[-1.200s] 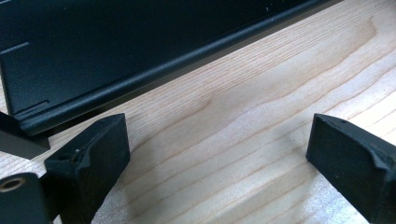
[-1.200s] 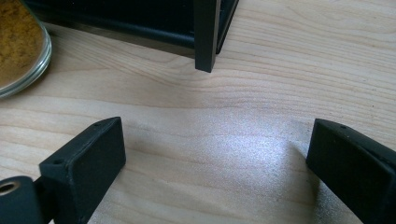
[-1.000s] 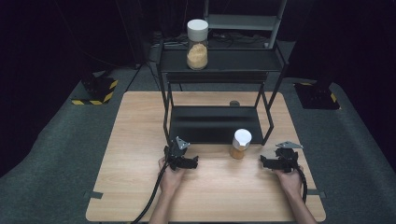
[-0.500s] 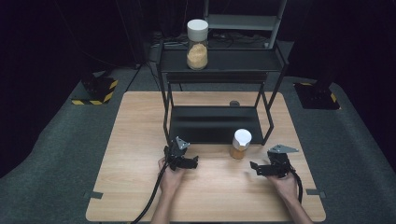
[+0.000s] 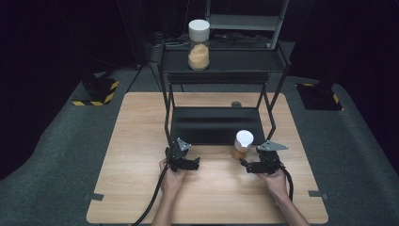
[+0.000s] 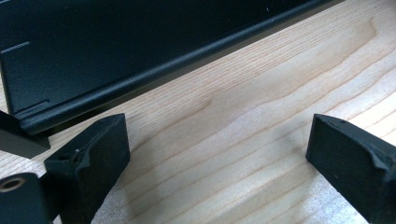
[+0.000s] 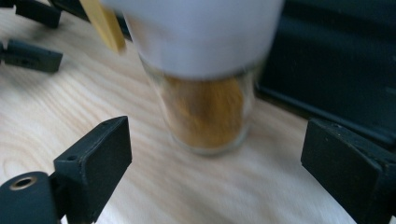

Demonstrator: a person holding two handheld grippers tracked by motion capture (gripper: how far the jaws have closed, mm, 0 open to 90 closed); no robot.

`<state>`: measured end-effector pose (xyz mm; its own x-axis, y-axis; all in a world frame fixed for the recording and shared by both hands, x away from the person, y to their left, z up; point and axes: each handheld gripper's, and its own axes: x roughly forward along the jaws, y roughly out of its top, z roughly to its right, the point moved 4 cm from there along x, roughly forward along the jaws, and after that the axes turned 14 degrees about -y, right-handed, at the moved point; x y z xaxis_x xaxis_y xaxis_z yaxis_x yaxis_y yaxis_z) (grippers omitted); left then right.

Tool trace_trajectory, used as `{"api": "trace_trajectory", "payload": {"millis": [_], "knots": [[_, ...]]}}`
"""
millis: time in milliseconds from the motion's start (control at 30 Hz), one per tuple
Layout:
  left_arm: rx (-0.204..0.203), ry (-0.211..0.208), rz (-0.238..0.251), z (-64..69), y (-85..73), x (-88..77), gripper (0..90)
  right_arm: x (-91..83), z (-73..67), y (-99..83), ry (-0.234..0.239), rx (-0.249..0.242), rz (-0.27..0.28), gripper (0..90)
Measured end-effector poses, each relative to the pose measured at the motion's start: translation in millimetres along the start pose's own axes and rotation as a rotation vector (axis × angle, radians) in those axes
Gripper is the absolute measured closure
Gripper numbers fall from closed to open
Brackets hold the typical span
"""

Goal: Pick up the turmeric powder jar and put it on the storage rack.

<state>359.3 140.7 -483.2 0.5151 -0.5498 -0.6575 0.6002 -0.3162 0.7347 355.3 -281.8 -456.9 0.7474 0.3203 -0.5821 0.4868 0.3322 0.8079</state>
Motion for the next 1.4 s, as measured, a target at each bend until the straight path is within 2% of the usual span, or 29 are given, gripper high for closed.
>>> {"api": "trace_trajectory", "payload": {"millis": [300, 767, 1067, 1267, 1400], "knots": [[0.001, 0.0, 0.0, 0.1, 0.0, 0.1, 6.3, 8.5, -10.8, 8.5, -0.041, -0.006, 0.034, 13.9], [0.001, 0.0, -0.001, 0.1, 0.0, 0.1, 6.3, 14.4, -20.2, 9.3, -0.07, -0.038, 0.098, 22.2], [0.001, 0.0, -0.001, 0.1, 0.0, 0.1, 6.3, 13.5, -24.4, 7.2, -0.072, -0.063, 0.134, 29.2], [0.0, 0.001, 0.0, 0.2, 0.0, 0.1, 6.3, 14.6, -17.6, 4.1, -0.043, -0.021, 0.144, 30.5], [0.0, 0.001, 0.001, 0.2, -0.1, 0.1, 6.3, 14.3, -16.3, 3.5, -0.038, -0.03, 0.148, 30.6]]}}
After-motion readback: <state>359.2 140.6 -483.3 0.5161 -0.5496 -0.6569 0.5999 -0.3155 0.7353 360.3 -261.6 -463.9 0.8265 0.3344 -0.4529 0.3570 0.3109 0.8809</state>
